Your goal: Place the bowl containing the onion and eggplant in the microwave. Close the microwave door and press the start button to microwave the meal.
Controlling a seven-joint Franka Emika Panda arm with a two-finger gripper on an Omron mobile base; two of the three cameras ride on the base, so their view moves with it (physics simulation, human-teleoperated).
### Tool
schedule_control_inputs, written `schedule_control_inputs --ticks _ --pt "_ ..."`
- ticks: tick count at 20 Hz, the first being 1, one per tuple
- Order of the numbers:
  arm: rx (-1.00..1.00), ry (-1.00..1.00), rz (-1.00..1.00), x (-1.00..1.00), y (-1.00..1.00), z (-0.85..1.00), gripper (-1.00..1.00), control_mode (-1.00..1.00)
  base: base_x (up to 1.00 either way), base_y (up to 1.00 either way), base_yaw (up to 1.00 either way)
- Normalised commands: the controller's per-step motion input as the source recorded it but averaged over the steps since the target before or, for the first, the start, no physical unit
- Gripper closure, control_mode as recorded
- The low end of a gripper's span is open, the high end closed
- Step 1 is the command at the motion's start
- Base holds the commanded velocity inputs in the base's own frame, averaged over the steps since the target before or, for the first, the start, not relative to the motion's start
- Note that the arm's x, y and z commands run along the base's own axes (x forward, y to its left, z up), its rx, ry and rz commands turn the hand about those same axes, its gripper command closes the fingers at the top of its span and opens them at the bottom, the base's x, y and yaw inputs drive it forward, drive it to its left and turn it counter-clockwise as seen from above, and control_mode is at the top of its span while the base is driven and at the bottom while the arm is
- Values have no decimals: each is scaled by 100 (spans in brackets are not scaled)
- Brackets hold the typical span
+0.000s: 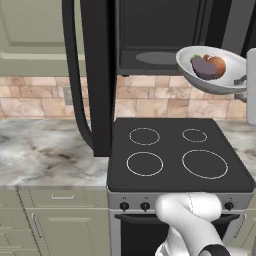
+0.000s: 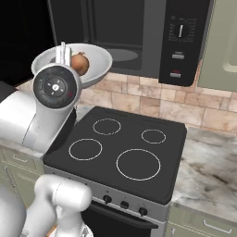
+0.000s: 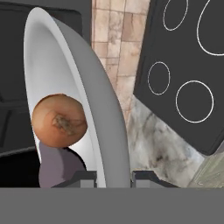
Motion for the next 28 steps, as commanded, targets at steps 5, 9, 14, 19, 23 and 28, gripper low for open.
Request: schedule_control_inputs --ticks 5,9,14,19,23,28 --pt "13 4 -4 26 0 26 100 -100 0 0 0" --pt "1 6 -1 31 0 7 100 -100 0 0 0" --pt "-2 3 -1 38 6 0 100 -100 0 0 0" --pt "-7 3 -3 43 1 0 100 -100 0 0 0" --pt "-11 4 -5 51 0 0 100 -100 0 0 0" --pt "-12 3 -5 53 0 0 100 -100 0 0 0"
